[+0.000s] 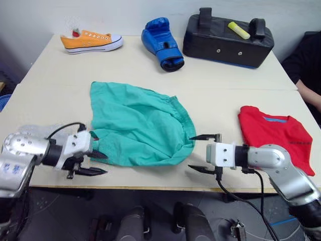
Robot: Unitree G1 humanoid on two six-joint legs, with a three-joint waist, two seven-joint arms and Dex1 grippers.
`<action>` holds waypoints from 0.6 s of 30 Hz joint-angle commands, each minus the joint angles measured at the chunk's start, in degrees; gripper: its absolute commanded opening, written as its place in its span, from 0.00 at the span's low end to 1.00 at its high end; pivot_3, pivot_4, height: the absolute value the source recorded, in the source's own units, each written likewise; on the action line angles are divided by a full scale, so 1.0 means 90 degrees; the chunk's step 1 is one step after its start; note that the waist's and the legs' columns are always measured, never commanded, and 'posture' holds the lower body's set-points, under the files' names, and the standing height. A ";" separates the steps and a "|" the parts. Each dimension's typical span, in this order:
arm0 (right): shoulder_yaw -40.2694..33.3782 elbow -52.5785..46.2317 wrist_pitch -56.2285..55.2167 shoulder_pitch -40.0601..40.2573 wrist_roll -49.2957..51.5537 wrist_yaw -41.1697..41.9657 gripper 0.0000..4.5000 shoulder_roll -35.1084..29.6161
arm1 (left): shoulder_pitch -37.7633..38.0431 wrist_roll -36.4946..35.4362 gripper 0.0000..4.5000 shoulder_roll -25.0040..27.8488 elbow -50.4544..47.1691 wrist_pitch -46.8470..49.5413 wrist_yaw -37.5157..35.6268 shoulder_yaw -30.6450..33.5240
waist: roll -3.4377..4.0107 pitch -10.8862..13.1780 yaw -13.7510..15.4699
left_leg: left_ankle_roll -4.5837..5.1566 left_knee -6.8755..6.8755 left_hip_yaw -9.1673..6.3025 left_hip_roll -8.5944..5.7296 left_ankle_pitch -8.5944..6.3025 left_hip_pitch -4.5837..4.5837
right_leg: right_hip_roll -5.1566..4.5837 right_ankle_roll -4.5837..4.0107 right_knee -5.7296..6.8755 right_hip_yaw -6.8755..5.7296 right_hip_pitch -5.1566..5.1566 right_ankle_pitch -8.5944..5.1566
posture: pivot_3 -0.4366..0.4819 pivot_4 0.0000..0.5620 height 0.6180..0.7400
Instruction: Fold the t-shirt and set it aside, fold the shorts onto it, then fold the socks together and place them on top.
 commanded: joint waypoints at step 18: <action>0.0076 0.1955 -0.1692 -0.1010 -0.1007 -0.0057 0.00 0.0478 | -0.0323 0.0919 0.01 -0.0709 0.0937 -0.1843 0.1499 -0.0567 | 0.0004 -0.0002 -0.0046 | 0.0026 -0.0003 0.0014 0.0006 0.0022 0.0011 | 0.0007 -0.0010 0.0047 -0.0001 -0.0003 -0.0001 | 0.48 0.27 1.00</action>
